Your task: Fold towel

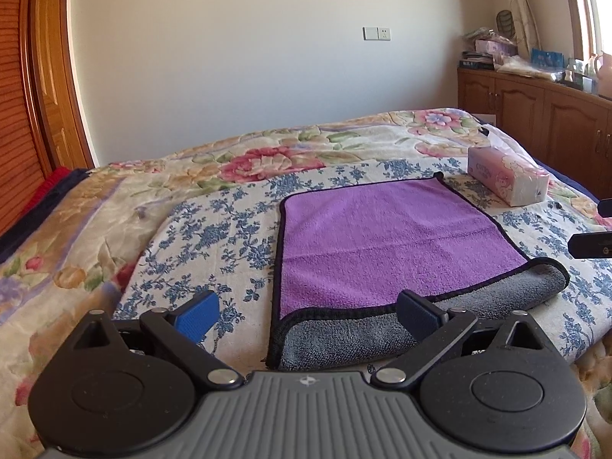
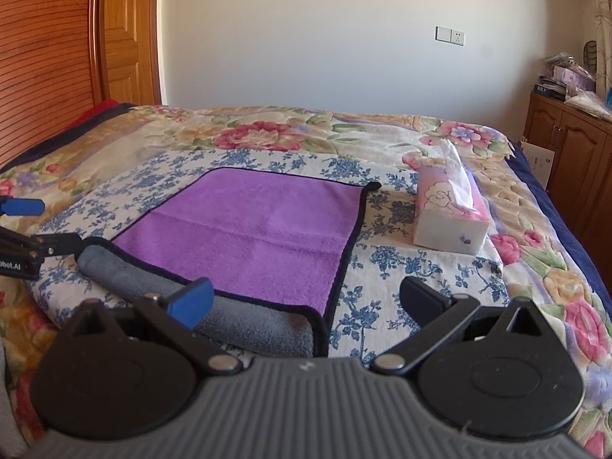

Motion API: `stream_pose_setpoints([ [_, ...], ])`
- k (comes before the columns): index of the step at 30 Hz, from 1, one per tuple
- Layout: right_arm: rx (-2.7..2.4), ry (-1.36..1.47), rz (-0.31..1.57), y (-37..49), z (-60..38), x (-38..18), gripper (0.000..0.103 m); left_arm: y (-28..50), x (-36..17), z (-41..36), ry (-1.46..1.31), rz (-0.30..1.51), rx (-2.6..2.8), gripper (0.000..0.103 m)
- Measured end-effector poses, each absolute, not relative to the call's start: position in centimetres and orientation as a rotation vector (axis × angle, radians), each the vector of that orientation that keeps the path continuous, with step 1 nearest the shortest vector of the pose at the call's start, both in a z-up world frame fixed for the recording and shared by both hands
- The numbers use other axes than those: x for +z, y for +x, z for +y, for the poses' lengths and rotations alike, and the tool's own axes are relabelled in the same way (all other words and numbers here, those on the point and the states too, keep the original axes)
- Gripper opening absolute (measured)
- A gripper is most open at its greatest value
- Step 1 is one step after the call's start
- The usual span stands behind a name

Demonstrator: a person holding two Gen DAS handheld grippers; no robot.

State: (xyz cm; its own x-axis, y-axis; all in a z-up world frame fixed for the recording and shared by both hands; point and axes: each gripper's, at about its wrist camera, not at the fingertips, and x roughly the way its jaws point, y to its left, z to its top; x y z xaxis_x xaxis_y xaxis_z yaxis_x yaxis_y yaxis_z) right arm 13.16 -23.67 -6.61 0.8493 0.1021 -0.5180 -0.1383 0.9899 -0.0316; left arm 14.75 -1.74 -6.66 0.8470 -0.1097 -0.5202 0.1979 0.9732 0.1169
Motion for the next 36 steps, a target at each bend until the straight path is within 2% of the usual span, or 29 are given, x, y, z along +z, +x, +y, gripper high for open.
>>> stream_pose_setpoints([
  [6, 0.124, -0.062, 0.564, 13.8, -23.9, -7.1, 0.103, 16.1, -7.6, -1.4, 0.154, 0.591, -0.159, 0.084],
  [8, 0.125, -0.059, 0.569, 14.0, -24.0, -7.2, 0.103, 16.6, -7.9, -1.1, 0.143, 0.615, -0.154, 0.076],
  [17, 0.129, -0.045, 0.603, 14.9, -24.3, -7.8, 0.103, 18.1, -8.9, -0.4, 0.112, 0.673, -0.153, 0.054],
  [26, 0.133, -0.003, 0.634, 15.7, -24.9, -8.3, 0.103, 18.5, -9.0, 0.4, 0.067, 0.701, -0.151, 0.037],
  [33, 0.14, -0.003, 0.647, 15.7, -24.6, -8.4, 0.103, 18.6, -9.3, 0.2, 0.063, 0.721, -0.172, 0.029],
  [36, 0.141, 0.001, 0.653, 15.7, -24.7, -8.5, 0.103, 18.6, -9.4, 0.3, 0.06, 0.727, -0.173, 0.022],
])
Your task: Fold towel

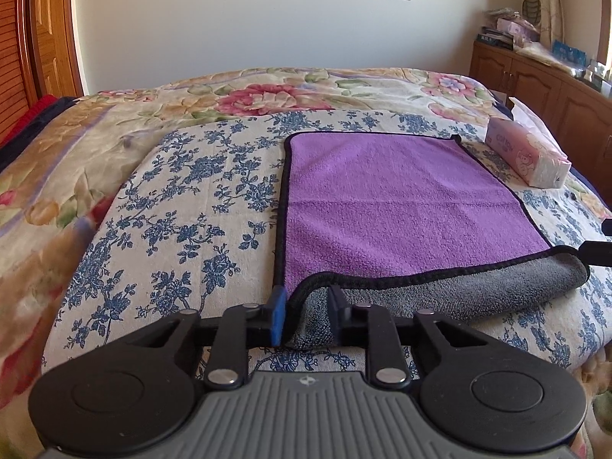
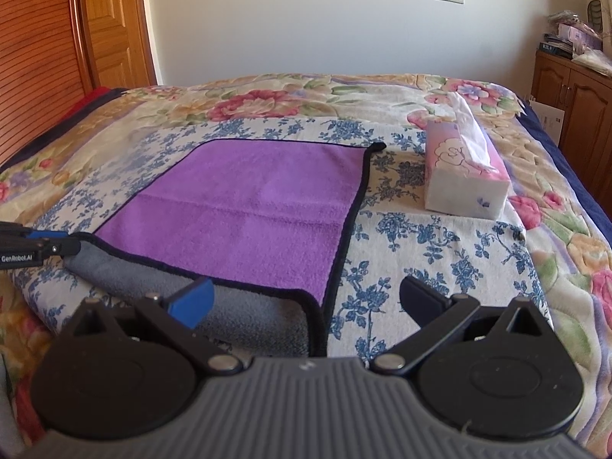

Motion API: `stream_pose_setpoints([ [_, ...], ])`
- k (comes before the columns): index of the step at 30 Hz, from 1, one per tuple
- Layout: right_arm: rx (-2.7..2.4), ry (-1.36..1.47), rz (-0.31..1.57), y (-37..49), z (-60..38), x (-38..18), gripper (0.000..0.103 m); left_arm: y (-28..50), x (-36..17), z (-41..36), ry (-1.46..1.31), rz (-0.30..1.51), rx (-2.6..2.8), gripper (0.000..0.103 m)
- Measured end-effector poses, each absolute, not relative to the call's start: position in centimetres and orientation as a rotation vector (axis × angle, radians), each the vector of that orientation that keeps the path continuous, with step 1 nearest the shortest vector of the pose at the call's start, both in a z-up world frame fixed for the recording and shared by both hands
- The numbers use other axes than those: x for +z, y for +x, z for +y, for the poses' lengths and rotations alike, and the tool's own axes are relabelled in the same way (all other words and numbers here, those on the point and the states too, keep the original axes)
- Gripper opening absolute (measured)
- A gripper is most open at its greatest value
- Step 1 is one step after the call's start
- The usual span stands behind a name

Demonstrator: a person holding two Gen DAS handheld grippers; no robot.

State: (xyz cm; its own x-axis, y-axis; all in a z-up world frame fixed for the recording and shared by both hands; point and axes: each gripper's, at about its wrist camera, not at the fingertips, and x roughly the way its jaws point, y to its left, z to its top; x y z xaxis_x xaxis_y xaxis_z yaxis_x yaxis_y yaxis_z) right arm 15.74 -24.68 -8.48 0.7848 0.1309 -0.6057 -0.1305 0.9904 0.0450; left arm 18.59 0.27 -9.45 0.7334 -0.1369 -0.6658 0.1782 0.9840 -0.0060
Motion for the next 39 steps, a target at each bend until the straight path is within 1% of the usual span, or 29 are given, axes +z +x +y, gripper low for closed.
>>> stream_pose_setpoints([
  [2, 0.142, 0.005, 0.658, 15.8, -24.8, -8.5, 0.103, 18.6, -9.5, 0.3, 0.061, 0.726, -0.172, 0.017],
  [6, 0.144, 0.014, 0.666, 15.8, -24.8, -8.6, 0.103, 18.6, -9.6, 0.2, 0.074, 0.73, -0.165, 0.017],
  [9, 0.146, 0.014, 0.671, 15.8, -24.8, -8.6, 0.103, 18.8, -9.9, 0.3, 0.093, 0.741, -0.144, 0.02],
  [11, 0.148, 0.013, 0.673, 15.9, -24.7, -8.6, 0.103, 18.8, -10.0, 0.4, 0.088, 0.743, -0.144, 0.026],
  [12, 0.149, 0.013, 0.674, 15.9, -24.7, -8.6, 0.103, 18.8, -10.0, 0.4, 0.088, 0.742, -0.144, 0.027],
  [15, 0.152, 0.013, 0.68, 16.0, -24.7, -8.7, 0.103, 18.8, -10.0, 0.4, 0.083, 0.738, -0.152, 0.027],
  [16, 0.154, 0.016, 0.681, 16.0, -24.7, -8.8, 0.103, 18.8, -10.0, 0.3, 0.08, 0.739, -0.156, 0.025],
  [17, 0.155, 0.02, 0.683, 16.0, -24.8, -8.8, 0.103, 18.8, -10.0, 0.3, 0.08, 0.736, -0.157, 0.019],
  [18, 0.158, 0.027, 0.686, 16.1, -24.8, -8.8, 0.102, 18.7, -10.0, 0.3, 0.084, 0.734, -0.155, 0.014],
  [21, 0.175, 0.051, 0.699, 16.3, -25.0, -8.9, 0.087, 18.6, -9.9, 0.2, 0.083, 0.729, -0.158, 0.011],
  [23, 0.181, 0.063, 0.709, 16.5, -25.2, -9.0, 0.082, 18.6, -9.9, 0.2, 0.081, 0.728, -0.16, 0.01],
  [25, 0.19, 0.077, 0.723, 16.8, -25.3, -9.2, 0.074, 18.5, -9.9, 0.2, 0.08, 0.724, -0.166, 0.009],
  [26, 0.195, 0.085, 0.73, 16.8, -25.3, -9.3, 0.073, 18.5, -9.9, 0.2, 0.078, 0.723, -0.169, 0.009],
  [28, 0.207, 0.097, 0.742, 16.9, -25.4, -9.4, 0.065, 18.5, -9.9, 0.1, 0.078, 0.722, -0.17, 0.008],
  [29, 0.214, 0.1, 0.748, 16.9, -25.3, -9.5, 0.063, 18.5, -9.9, 0.1, 0.077, 0.722, -0.17, 0.008],
  [31, 0.227, 0.1, 0.758, 16.9, -25.2, -9.5, 0.055, 18.5, -10.0, 0.1, 0.075, 0.724, -0.17, 0.008],
  [37, 0.23, 0.107, 0.797, 17.0, -25.4, -9.8, 0.043, 18.6, -10.0, 0.1, 0.076, 0.725, -0.169, 0.008],
  [38, 0.226, 0.107, 0.803, 17.1, -25.4, -9.9, 0.039, 18.6, -10.0, 0.1, 0.076, 0.725, -0.169, 0.008],
  [39, 0.223, 0.106, 0.808, 17.1, -25.5, -9.9, 0.033, 18.6, -10.0, 0.1, 0.077, 0.725, -0.169, 0.008],
])
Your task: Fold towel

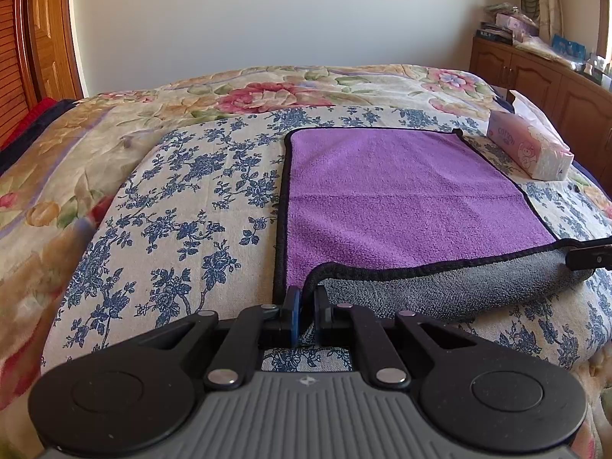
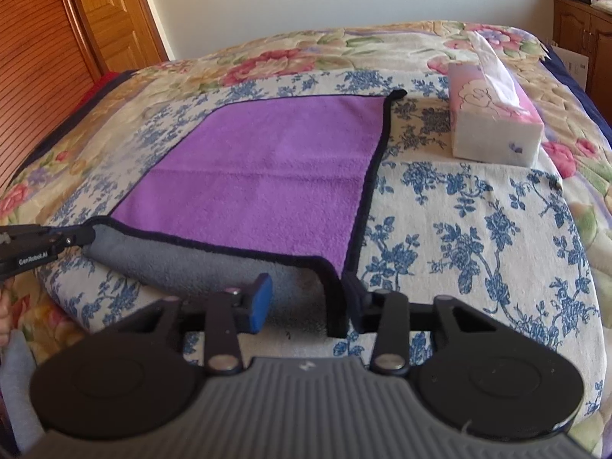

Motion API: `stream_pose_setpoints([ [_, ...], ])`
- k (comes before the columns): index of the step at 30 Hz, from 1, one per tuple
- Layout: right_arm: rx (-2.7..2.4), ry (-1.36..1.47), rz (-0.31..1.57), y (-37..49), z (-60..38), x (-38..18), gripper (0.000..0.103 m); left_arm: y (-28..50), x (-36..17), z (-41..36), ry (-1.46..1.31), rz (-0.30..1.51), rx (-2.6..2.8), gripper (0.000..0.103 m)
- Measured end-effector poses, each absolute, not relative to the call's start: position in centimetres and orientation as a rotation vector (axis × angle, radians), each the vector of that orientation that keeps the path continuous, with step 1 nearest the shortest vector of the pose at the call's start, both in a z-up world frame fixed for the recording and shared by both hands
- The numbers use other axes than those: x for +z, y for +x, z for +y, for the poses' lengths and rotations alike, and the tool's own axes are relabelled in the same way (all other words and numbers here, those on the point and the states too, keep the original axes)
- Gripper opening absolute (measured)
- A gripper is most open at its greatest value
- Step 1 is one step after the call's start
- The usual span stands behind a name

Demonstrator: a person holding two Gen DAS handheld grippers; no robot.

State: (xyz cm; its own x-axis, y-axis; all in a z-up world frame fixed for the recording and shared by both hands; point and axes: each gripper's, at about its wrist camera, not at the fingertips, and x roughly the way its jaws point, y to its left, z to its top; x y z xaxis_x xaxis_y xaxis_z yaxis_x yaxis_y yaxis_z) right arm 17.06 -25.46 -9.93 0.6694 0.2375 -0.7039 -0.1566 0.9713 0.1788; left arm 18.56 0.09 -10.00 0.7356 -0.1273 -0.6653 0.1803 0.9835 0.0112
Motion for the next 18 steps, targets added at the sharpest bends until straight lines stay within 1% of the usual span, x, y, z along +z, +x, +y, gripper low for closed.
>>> stream_pose_setpoints([
  [2, 0.217, 0.102, 0.813, 17.09, -25.49, -10.0, 0.03, 18.57, -9.99, 0.11, 0.076, 0.725, -0.17, 0.008],
  [4, 0.219, 0.104, 0.815, 17.14, -25.59, -9.98, 0.021, 18.57, -9.99, 0.09, 0.073, 0.727, -0.172, 0.007],
  [5, 0.217, 0.103, 0.814, 17.14, -25.65, -9.97, 0.021, 18.59, -10.0, 0.13, 0.072, 0.727, -0.174, 0.006],
  [6, 0.215, 0.102, 0.813, 17.11, -25.69, -9.97, 0.017, 18.62, -9.98, 0.08, 0.073, 0.727, -0.176, 0.006],
  [7, 0.209, 0.1, 0.812, 17.1, -25.73, -9.98, 0.011, 18.62, -9.97, 0.05, 0.074, 0.726, -0.179, 0.006],
  [11, 0.192, 0.095, 0.807, 17.08, -25.85, -10.04, 0.009, 18.61, -9.95, 0.04, 0.076, 0.724, -0.182, 0.006],
  [14, 0.195, 0.085, 0.796, 17.07, -25.72, -9.85, 0.008, 18.59, -9.84, 0.07, 0.074, 0.72, -0.185, 0.006],
  [16, 0.198, 0.087, 0.789, 17.1, -25.73, -9.74, 0.005, 18.5, -9.64, 0.04, 0.074, 0.713, -0.187, 0.006],
  [18, 0.2, 0.092, 0.778, 17.07, -25.78, -9.56, 0.004, 18.43, -9.4, 0.07, 0.069, 0.704, -0.188, 0.006],
])
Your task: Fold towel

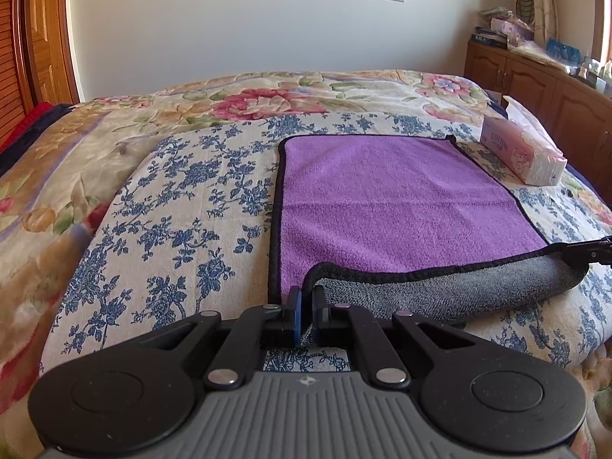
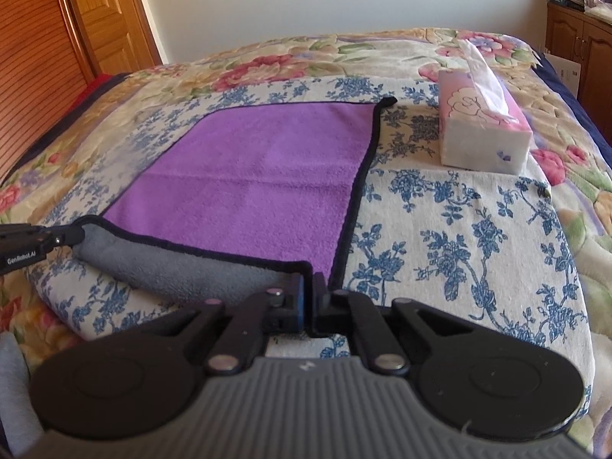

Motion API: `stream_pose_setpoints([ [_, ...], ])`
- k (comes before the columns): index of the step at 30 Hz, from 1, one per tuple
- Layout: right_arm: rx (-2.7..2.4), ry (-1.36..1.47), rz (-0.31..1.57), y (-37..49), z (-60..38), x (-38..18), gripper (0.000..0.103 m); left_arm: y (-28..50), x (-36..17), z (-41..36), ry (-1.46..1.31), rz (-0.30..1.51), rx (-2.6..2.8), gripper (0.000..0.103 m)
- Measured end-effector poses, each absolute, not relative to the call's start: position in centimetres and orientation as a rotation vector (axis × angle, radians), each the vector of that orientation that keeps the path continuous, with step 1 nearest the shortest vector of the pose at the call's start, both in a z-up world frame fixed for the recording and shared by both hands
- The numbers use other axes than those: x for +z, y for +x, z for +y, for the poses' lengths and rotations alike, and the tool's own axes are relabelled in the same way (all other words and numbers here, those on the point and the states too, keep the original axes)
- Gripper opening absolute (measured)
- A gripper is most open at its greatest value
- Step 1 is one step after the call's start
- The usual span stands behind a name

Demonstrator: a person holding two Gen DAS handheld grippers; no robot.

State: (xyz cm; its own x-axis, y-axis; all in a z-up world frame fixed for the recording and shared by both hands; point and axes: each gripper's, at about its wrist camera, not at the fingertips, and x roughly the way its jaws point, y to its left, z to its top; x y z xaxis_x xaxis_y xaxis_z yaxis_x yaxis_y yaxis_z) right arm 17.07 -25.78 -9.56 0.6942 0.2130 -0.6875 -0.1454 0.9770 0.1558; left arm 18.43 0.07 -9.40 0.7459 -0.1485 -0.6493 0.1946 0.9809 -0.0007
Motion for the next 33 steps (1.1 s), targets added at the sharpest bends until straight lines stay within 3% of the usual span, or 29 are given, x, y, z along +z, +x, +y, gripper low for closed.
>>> stream_pose_setpoints([
  [33, 0.209, 0.041, 0.634, 18.6, -25.7, -7.9, 0.004, 20.8, -8.2, 0.1, 0.03, 0.634, -0.188, 0.005],
])
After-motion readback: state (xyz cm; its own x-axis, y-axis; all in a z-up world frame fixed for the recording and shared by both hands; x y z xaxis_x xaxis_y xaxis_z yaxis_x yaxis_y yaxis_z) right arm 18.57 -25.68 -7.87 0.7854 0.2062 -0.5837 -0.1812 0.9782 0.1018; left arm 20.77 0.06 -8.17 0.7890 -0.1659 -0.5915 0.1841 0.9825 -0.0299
